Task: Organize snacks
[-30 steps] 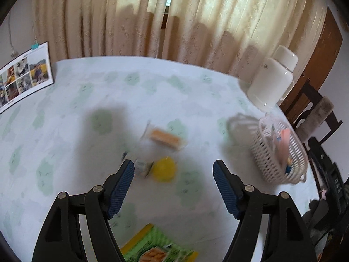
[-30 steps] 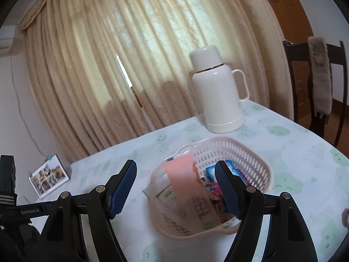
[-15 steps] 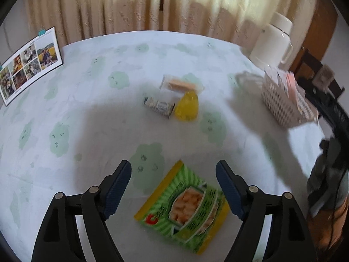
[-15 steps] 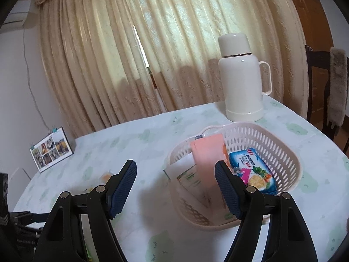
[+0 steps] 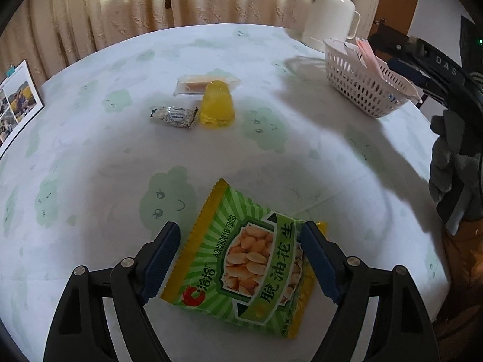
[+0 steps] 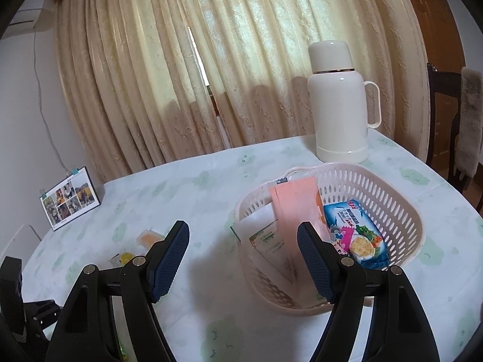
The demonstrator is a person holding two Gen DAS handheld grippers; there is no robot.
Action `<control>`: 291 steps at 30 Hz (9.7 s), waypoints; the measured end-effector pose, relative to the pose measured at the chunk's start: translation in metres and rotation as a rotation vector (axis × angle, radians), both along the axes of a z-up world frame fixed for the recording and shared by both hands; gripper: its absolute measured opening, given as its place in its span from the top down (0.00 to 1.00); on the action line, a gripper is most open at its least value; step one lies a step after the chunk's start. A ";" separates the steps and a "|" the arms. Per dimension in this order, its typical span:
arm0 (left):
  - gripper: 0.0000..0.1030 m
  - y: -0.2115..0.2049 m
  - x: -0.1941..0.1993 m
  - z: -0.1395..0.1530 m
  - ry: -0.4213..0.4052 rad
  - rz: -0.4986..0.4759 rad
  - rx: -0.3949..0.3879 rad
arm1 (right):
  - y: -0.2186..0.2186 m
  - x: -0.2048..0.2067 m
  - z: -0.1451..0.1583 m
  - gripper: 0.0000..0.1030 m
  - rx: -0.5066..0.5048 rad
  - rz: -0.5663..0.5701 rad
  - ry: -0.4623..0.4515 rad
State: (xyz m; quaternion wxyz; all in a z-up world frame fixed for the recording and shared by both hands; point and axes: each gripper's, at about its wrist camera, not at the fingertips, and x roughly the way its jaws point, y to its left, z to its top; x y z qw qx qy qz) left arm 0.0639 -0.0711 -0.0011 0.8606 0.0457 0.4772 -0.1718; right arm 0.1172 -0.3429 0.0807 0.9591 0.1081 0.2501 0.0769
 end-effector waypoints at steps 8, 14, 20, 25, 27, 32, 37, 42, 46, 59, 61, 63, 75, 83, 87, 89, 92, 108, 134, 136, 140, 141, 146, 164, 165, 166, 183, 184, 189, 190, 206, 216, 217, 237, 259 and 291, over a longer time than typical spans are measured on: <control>0.15 -0.012 -0.010 -0.004 -0.001 -0.095 0.026 | 0.000 0.000 0.000 0.27 0.000 0.001 -0.001; 0.10 -0.019 -0.019 -0.007 -0.010 -0.149 0.042 | 0.001 0.000 -0.001 0.27 0.002 0.004 0.003; 0.07 -0.022 -0.024 -0.009 -0.015 -0.188 0.047 | 0.003 -0.002 -0.003 0.27 0.005 0.004 0.012; 0.03 -0.024 -0.023 -0.011 -0.016 -0.188 0.070 | 0.002 -0.001 -0.003 0.27 0.005 0.005 0.012; 0.03 -0.023 -0.022 -0.012 -0.014 -0.176 0.071 | 0.003 -0.002 -0.004 0.27 0.007 0.005 0.011; 0.15 -0.020 -0.021 -0.008 -0.028 -0.149 0.063 | 0.002 0.000 -0.004 0.27 0.004 0.006 0.015; 0.24 -0.015 -0.021 -0.002 -0.058 -0.117 0.049 | 0.002 -0.001 -0.005 0.27 0.004 0.006 0.015; 0.29 -0.005 -0.012 0.003 -0.068 -0.049 0.028 | 0.002 -0.001 -0.006 0.27 0.004 0.008 0.017; 0.32 0.008 -0.006 0.009 -0.078 0.015 -0.011 | 0.004 -0.004 -0.007 0.27 -0.002 0.016 0.008; 0.32 0.044 0.026 0.037 -0.161 0.225 -0.153 | 0.030 -0.010 -0.006 0.27 -0.094 0.086 -0.038; 0.32 0.049 0.027 0.039 -0.174 0.254 -0.164 | 0.040 -0.012 -0.008 0.27 -0.134 0.103 -0.046; 0.32 0.053 0.027 0.039 -0.184 0.281 -0.168 | 0.049 -0.012 -0.012 0.27 -0.148 0.139 -0.029; 0.32 0.092 0.020 0.040 -0.196 0.413 -0.230 | 0.125 0.003 -0.035 0.27 -0.215 0.425 0.128; 0.32 0.100 0.017 0.042 -0.183 0.413 -0.291 | 0.172 0.036 -0.055 0.46 -0.247 0.516 0.232; 0.32 0.104 0.017 0.042 -0.170 0.417 -0.315 | 0.181 0.053 -0.065 0.54 -0.267 0.492 0.278; 0.32 0.105 0.017 0.042 -0.166 0.414 -0.322 | 0.181 0.059 -0.066 0.54 -0.251 0.484 0.289; 0.32 0.103 0.015 0.043 -0.169 0.406 -0.320 | 0.186 0.067 -0.066 0.54 -0.251 0.481 0.288; 0.32 0.102 0.016 0.041 -0.169 0.398 -0.310 | 0.164 0.062 -0.055 0.66 -0.133 0.441 0.280; 0.32 0.091 0.023 0.031 -0.143 0.381 -0.262 | 0.053 0.028 0.020 0.66 0.071 0.185 0.036; 0.32 0.091 0.023 0.030 -0.139 0.381 -0.259 | 0.043 0.024 0.025 0.66 0.080 0.157 0.012; 0.32 0.089 0.024 0.028 -0.135 0.381 -0.253 | 0.032 0.025 0.023 0.66 0.135 0.154 0.019; 0.32 0.089 0.024 0.028 -0.135 0.380 -0.253 | 0.033 0.028 0.020 0.66 0.147 0.167 0.038; 0.32 0.090 0.022 0.030 -0.138 0.371 -0.262 | 0.041 0.029 0.009 0.65 0.122 0.173 0.079; 0.31 0.087 0.013 0.038 -0.161 0.343 -0.298 | -0.037 -0.066 -0.027 0.38 0.067 -0.042 0.143; 0.31 0.088 0.013 0.037 -0.159 0.345 -0.298 | -0.038 -0.067 -0.032 0.38 0.086 -0.033 0.158; 0.31 0.088 0.013 0.037 -0.157 0.349 -0.299 | -0.038 -0.066 -0.036 0.38 0.106 -0.021 0.171; 0.31 0.090 0.010 0.038 -0.165 0.339 -0.311 | -0.010 -0.032 -0.071 0.36 0.050 0.104 0.361; 0.31 0.089 0.010 0.038 -0.166 0.338 -0.312 | -0.007 -0.033 -0.070 0.39 0.036 0.110 0.360; 0.31 0.088 0.009 0.040 -0.167 0.334 -0.313 | 0.006 -0.035 -0.069 0.52 -0.037 0.124 0.353; 0.31 0.088 0.009 0.040 -0.167 0.335 -0.313 | 0.007 -0.036 -0.068 0.52 -0.046 0.126 0.348; 0.31 0.088 0.009 0.039 -0.167 0.333 -0.312 | -0.006 -0.064 0.007 0.52 0.049 0.088 0.109; 0.31 0.086 0.009 0.039 -0.162 0.332 -0.309 | -0.056 -0.023 0.018 0.49 0.100 -0.107 0.067; 0.31 0.085 0.009 0.038 -0.163 0.332 -0.309 | -0.063 -0.019 0.016 0.46 0.119 -0.121 0.071; 0.31 0.069 0.011 0.041 -0.175 0.278 -0.320 | -0.077 -0.041 0.000 0.40 -0.037 -0.445 -0.082; 0.31 -0.068 0.042 0.092 -0.207 -0.009 -0.267 | -0.093 -0.052 -0.005 0.36 0.068 -0.475 -0.050; 0.21 -0.167 0.111 0.085 -0.052 -0.094 -0.452 | -0.110 -0.052 -0.011 0.34 0.189 -0.481 -0.015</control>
